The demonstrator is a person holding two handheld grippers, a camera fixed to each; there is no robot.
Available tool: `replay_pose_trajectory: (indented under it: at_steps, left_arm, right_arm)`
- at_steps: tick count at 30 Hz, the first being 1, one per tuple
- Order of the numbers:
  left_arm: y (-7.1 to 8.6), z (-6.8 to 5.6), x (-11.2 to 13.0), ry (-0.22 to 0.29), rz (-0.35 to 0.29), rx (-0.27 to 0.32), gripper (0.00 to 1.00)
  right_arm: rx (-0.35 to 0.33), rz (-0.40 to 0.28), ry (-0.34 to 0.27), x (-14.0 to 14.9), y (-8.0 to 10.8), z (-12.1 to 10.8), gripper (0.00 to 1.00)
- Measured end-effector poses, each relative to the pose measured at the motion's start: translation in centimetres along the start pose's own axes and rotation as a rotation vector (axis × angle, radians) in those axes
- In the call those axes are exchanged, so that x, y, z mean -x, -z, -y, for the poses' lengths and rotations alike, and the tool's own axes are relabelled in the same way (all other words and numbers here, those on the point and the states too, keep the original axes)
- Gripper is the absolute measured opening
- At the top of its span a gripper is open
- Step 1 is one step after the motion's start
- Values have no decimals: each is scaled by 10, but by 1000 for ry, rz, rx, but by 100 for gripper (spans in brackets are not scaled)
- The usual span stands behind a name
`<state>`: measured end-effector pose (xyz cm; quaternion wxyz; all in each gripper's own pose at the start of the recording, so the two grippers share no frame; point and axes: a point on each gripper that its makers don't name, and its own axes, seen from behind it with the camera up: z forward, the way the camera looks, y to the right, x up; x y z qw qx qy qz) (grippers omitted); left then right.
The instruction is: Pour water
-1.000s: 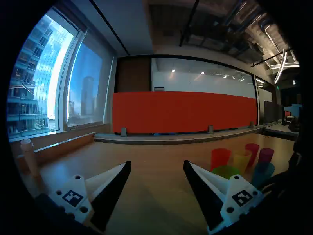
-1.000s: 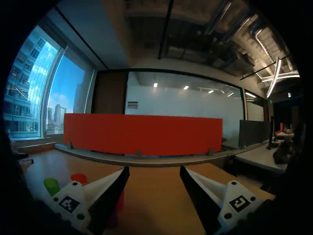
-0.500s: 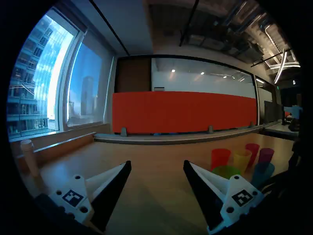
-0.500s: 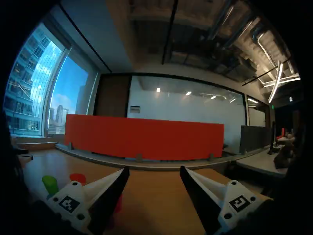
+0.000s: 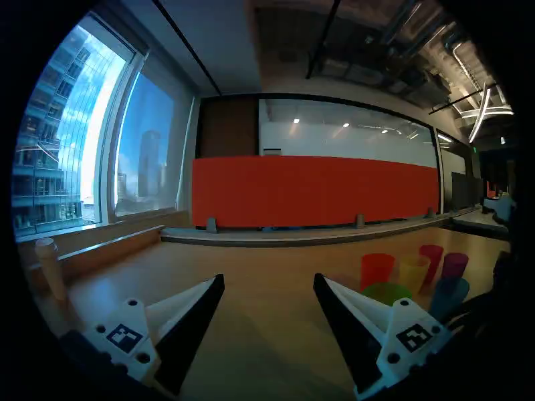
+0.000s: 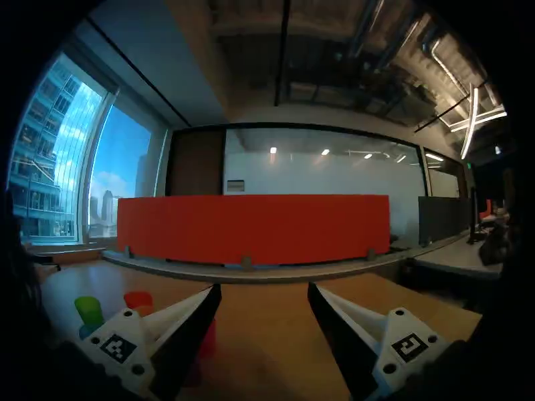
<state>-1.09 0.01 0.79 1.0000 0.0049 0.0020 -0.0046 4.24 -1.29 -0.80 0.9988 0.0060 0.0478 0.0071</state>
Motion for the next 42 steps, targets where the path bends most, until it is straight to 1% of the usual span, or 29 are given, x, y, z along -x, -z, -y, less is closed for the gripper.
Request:
replay_pose_trajectory:
  at_steps: [5, 12, 18, 26, 35, 42]
  left_arm:
    - [0, 0, 0, 0, 0, 0, 100]
    - [1, 0, 0, 0, 0, 0, 100]
    - [1, 0, 1, 0, 0, 0, 100]
    - [1, 0, 0, 0, 0, 0, 100]
    - [1, 0, 0, 0, 0, 0, 100]
    - [1, 0, 0, 0, 0, 0, 100]
  right_arm:
    - [5, 13, -19, 14, -2, -5, 100]
    - [-3, 29, -10, 32, 0, -7, 100]
    - [0, 44, -13, 41, -1, -10, 100]
    - [10, 63, -15, 50, -4, -14, 100]
    - [10, 91, 10, 56, -3, -11, 100]
    - [13, 96, 15, 55, -3, -10, 100]
